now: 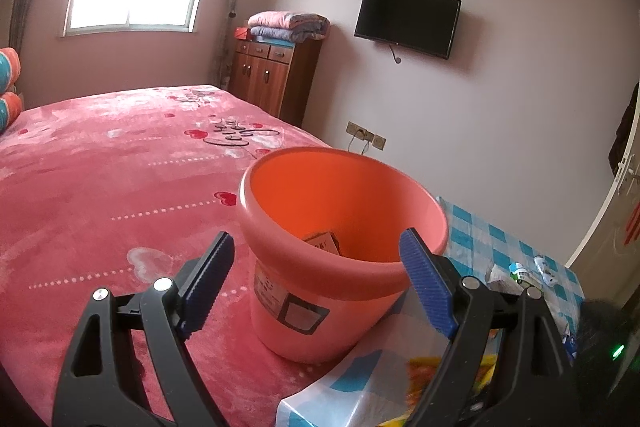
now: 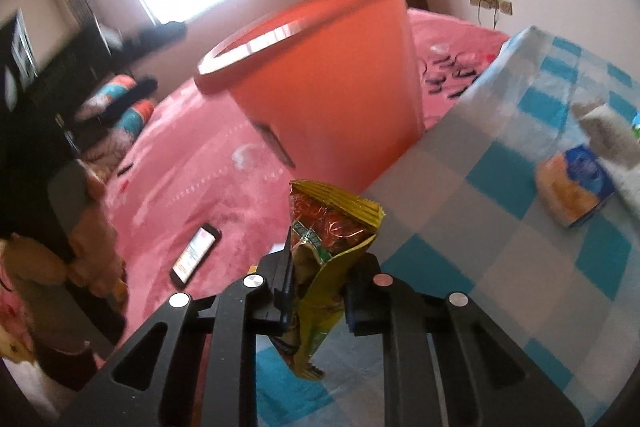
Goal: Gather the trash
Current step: 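Move the right tool over the bucket and open it, dropping the yellow snack bag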
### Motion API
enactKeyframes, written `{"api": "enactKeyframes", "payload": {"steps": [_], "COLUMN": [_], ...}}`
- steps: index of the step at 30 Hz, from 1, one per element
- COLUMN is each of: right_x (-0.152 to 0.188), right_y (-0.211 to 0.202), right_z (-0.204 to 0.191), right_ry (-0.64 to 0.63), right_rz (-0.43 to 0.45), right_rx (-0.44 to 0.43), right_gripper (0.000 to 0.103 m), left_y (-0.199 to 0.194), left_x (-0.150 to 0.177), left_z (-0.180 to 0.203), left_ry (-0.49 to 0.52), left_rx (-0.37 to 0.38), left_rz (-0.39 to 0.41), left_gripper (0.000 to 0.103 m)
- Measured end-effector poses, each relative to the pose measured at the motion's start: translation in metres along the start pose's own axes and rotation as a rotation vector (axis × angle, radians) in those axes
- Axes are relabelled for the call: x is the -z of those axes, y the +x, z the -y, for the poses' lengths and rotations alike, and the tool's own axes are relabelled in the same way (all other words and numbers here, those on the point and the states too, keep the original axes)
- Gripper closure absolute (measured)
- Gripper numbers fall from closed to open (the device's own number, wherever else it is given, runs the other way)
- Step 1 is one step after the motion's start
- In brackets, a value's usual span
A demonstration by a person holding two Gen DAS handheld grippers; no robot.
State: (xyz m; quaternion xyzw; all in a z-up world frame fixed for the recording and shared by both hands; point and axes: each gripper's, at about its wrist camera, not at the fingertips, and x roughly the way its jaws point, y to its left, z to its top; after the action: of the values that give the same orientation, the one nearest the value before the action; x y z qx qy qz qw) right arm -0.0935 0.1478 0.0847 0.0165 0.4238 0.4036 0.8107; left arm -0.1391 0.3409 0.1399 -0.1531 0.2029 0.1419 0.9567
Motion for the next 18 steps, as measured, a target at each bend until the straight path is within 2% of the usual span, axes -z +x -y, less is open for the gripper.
{"api": "enactKeyframes", "payload": {"steps": [5,10,16,18], "right_x": [-0.037,-0.087,-0.149,-0.161], "right_y": [-0.035,-0.051,-0.034,-0.013], "right_z": [-0.006,-0.021,-0.039,-0.039], "right_ry": [-0.002,-0.052,-0.087,-0.082], "right_rz": [0.107,0.211,0.304,0.276], "right_rx": [-0.025,-0.024,-0.034,-0.033], "right_gripper": [0.083,0.083,0.082,0.077], "left_y": [-0.003,-0.004,-0.003,-0.001], "left_x": [-0.001,-0.002,0.001,0.003], "left_z": [0.002,0.002,-0.004,-0.007], "left_ry": [0.024,0.043,0.038,0.040], "left_rx": [-0.017,-0.032,-0.056,-0.062], "left_rz": [0.024,0.033,0.031,0.018], "left_gripper": [0.018,0.018,0.014,0.013]}}
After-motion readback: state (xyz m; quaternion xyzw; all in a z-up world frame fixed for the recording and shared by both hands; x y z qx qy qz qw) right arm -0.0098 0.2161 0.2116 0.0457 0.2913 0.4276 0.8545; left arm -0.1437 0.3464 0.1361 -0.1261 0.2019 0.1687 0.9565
